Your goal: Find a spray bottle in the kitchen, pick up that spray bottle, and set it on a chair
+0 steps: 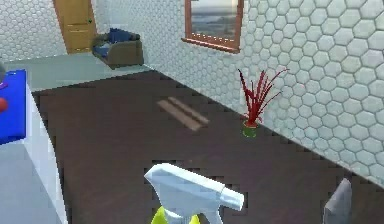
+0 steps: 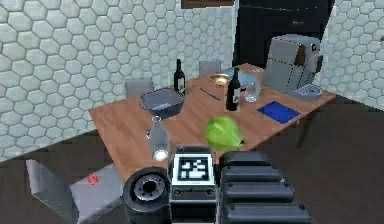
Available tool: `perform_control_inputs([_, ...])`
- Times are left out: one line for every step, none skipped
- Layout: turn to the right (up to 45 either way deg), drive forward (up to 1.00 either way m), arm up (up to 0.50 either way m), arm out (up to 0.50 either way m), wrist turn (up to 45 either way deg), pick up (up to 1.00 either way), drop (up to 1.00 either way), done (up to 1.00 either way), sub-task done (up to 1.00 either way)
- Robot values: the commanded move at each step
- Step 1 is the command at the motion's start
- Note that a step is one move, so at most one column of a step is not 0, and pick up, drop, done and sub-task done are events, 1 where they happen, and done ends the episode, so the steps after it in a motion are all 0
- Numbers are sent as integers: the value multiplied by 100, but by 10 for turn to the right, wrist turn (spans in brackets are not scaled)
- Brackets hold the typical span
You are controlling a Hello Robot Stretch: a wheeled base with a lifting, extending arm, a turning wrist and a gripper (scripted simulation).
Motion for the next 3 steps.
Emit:
perform_control_inputs([0, 60, 0, 0, 0, 0, 0, 0, 0])
perform_control_inputs([450, 0, 0, 0, 0, 0, 0, 0, 0])
perform_control_inputs([450, 0, 0, 0, 0, 0, 0, 0, 0])
